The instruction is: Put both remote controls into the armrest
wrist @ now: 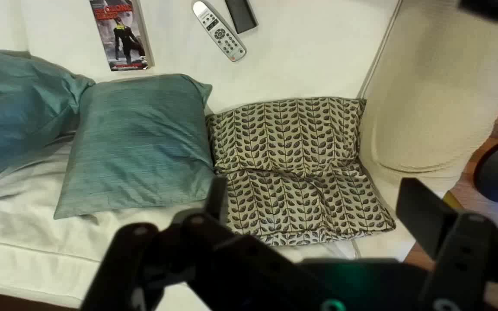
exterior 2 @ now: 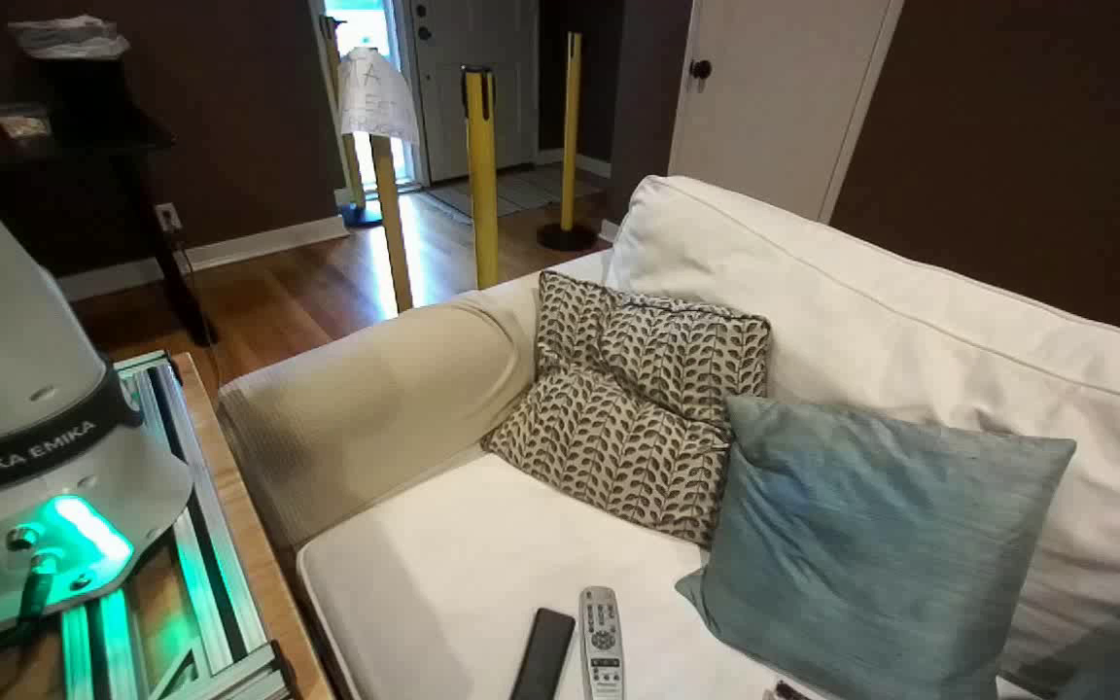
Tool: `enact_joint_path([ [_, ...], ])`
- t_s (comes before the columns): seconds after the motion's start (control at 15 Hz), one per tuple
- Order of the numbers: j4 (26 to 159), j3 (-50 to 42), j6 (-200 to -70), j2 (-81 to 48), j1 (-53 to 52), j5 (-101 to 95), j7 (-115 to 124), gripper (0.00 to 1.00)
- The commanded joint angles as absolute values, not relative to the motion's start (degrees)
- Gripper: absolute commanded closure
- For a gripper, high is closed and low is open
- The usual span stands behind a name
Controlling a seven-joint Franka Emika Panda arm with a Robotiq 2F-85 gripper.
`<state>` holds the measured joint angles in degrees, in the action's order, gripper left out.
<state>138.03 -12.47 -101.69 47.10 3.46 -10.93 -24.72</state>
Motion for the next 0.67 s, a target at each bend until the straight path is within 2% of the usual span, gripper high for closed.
enact_joint_path([
  [0.0,137.9,-12.8,-101.5,47.1,2.9,-11.3,-24.4,0.00],
  [0.4,138.1,-13.1,-101.5,45.6,3.0,-11.8,-24.5,0.00],
  [0.6,141.2,-17.2,-105.3,40.4,2.3,-13.1,-30.5,0.00],
])
